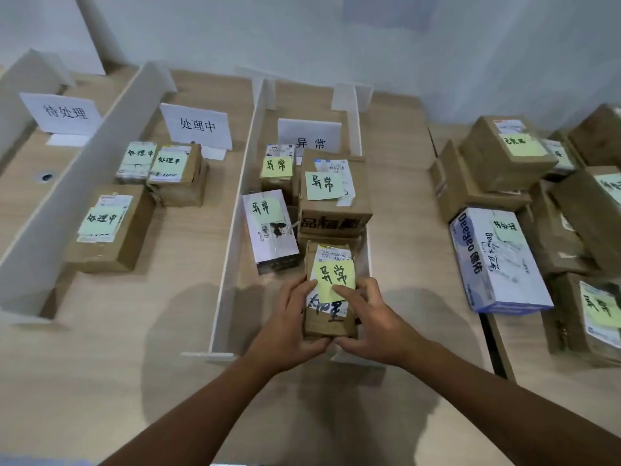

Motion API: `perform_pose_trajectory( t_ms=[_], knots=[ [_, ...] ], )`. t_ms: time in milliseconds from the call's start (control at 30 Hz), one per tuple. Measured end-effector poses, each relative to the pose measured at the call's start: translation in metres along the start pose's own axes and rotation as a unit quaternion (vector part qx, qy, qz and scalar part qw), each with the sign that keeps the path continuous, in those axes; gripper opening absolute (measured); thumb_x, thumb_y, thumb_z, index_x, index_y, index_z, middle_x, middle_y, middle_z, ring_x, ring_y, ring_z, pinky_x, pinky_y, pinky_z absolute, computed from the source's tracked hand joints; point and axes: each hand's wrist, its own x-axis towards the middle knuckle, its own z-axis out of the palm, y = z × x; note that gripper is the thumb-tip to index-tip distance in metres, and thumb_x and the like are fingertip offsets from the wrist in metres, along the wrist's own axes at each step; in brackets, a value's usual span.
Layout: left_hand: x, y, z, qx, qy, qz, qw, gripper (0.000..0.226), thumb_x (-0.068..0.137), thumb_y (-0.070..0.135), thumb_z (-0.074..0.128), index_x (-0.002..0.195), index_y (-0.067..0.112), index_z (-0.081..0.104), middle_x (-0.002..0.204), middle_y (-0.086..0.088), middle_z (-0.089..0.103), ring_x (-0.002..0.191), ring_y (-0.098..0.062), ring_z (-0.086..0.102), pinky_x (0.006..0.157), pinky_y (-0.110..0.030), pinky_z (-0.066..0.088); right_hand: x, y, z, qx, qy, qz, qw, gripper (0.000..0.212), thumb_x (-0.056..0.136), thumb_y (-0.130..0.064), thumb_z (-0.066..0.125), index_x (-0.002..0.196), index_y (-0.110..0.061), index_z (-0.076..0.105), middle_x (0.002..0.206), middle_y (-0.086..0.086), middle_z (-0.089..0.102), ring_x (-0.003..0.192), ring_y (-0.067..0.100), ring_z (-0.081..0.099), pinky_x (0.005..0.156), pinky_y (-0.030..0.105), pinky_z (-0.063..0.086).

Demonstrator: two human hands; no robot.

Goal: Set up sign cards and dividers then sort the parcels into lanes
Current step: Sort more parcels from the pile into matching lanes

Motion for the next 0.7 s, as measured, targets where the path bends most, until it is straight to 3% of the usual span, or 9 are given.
perform_pose_trajectory(
  t_ms=[100,200,267,400,500,600,700],
  knots=[
    [0.008,-0.010,0.007,-0.004,-0.016,-0.012,1.000,0.100,0.072,0.050,0.082,0.152,0.021,0.031,0.156,0.001,0.024,0.145,-0.011,0.034,0.103,-0.040,0.055,0.007,0.006,0.004,-0.033,0.001,0.014,0.999,0.086,0.079,-0.044,0.081,0.152,-0.032,0.035,0.142,-0.009,0.025,0.134,0.015,0.045,0.098,0.004,0.040],
    [0.010,-0.017,0.014,-0.005,-0.035,-0.020,0.999,0.102,0.071,0.053,0.080,0.153,0.014,0.032,0.156,-0.004,0.023,0.144,-0.020,0.038,0.105,-0.041,0.053,0.011,0.006,0.003,-0.100,-0.006,0.039,0.994,0.089,0.077,-0.053,0.078,0.152,-0.032,0.035,0.144,-0.002,0.029,0.128,0.021,0.051,0.095,0.030,0.057],
    [0.011,-0.022,0.018,-0.005,-0.038,-0.023,0.999,0.103,0.071,0.050,0.081,0.151,0.007,0.034,0.155,-0.008,0.024,0.144,-0.023,0.040,0.105,-0.042,0.053,0.013,0.007,0.005,-0.138,-0.005,0.042,0.990,0.091,0.075,-0.055,0.076,0.153,-0.030,0.037,0.143,0.004,0.033,0.124,0.022,0.050,0.089,0.037,0.058],
    [0.014,-0.036,0.024,-0.010,-0.046,-0.030,0.998,0.101,0.070,0.031,0.091,0.150,0.003,0.035,0.154,-0.013,0.026,0.143,-0.025,0.040,0.108,-0.044,0.050,0.014,0.010,0.011,-0.208,0.020,0.037,0.977,0.088,0.072,-0.055,0.078,0.149,-0.023,0.048,0.134,0.012,0.047,0.115,0.027,0.048,0.089,0.038,0.053],
    [0.012,-0.045,0.034,-0.005,-0.062,-0.035,0.997,0.102,0.069,0.029,0.093,0.149,0.001,0.035,0.154,-0.014,0.025,0.142,-0.021,0.039,0.109,-0.040,0.050,0.013,0.015,0.022,-0.279,0.021,0.040,0.959,0.086,0.070,-0.059,0.078,0.145,-0.023,0.054,0.124,0.014,0.055,0.108,0.032,0.049,0.090,0.044,0.047],
    [0.005,-0.047,0.042,0.014,-0.064,-0.047,0.997,0.102,0.067,0.025,0.094,0.147,-0.001,0.036,0.155,-0.017,0.023,0.137,-0.013,0.035,0.109,-0.039,0.049,0.013,0.013,0.034,-0.318,-0.026,0.077,0.945,0.092,0.073,-0.066,0.072,0.151,-0.031,0.041,0.131,0.011,0.049,0.117,0.031,0.041,0.094,0.042,0.037],
    [-0.001,-0.038,0.035,0.020,-0.081,-0.047,0.995,0.104,0.070,0.036,0.092,0.149,0.002,0.033,0.158,-0.015,0.020,0.143,-0.021,0.031,0.112,-0.046,0.045,0.008,0.000,0.032,-0.284,-0.047,0.107,0.952,0.094,0.078,-0.067,0.069,0.156,-0.034,0.027,0.144,0.011,0.036,0.126,0.031,0.029,0.101,0.042,0.032]
  ],
)
